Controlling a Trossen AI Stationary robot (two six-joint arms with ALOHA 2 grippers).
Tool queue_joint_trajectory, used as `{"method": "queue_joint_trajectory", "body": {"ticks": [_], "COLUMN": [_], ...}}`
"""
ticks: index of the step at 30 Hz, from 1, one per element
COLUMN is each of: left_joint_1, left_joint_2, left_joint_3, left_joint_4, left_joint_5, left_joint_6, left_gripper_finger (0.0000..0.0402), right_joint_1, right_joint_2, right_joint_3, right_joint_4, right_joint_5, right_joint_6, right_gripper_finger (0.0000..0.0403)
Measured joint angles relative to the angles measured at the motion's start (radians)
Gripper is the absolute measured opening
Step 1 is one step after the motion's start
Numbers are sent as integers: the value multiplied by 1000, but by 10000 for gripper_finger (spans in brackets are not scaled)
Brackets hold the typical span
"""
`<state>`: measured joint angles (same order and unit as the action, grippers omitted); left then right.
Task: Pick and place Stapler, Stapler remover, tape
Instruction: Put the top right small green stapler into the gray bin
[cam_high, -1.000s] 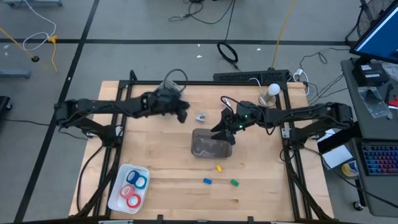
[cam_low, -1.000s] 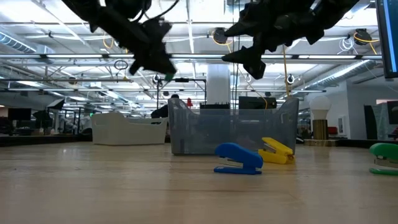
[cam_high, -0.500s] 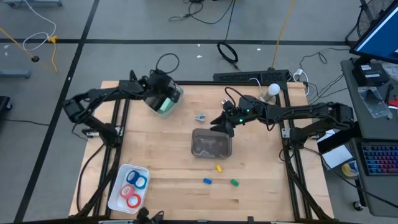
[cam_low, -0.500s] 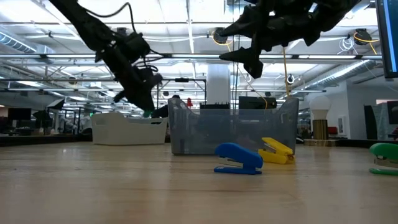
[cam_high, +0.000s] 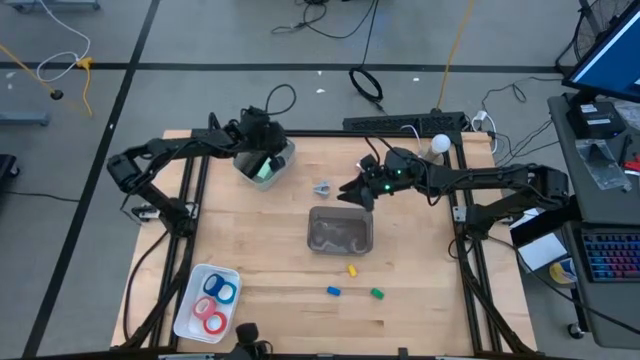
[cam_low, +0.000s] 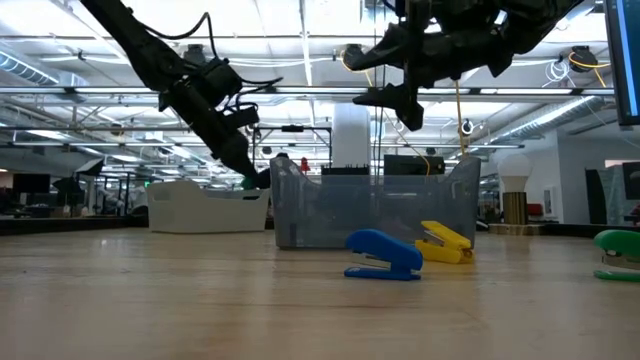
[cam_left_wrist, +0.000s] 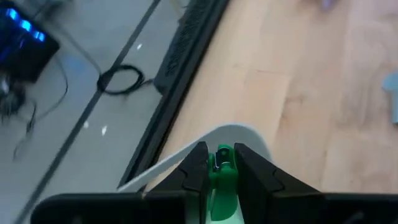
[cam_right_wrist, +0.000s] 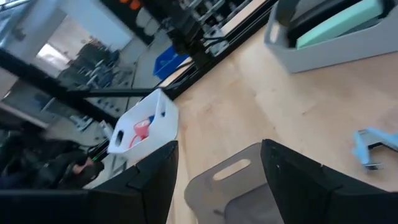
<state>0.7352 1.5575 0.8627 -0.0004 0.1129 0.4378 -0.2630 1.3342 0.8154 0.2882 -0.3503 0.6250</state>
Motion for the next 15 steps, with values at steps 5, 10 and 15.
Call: {"method": "queue_joint_trajectory", "body": {"ticks": [5,10,15], "left_joint_1": [7,11,12], "left_joint_2": [60,102,107], "left_joint_3": [0,0,0], "left_joint_4": [11,25,41], "left_joint_5": [44,36,52], "left_joint_6": [54,58,67], "left_gripper_finger": [54,62,68], "right_joint_1": [0,0,0], "right_joint_2": [0,0,0], "right_joint_3": [0,0,0], "right_joint_4": [3,15,49], "right_joint_5": [38,38,40], "right_joint_6": [0,26,28], "right_gripper_finger": [223,224,224]}}
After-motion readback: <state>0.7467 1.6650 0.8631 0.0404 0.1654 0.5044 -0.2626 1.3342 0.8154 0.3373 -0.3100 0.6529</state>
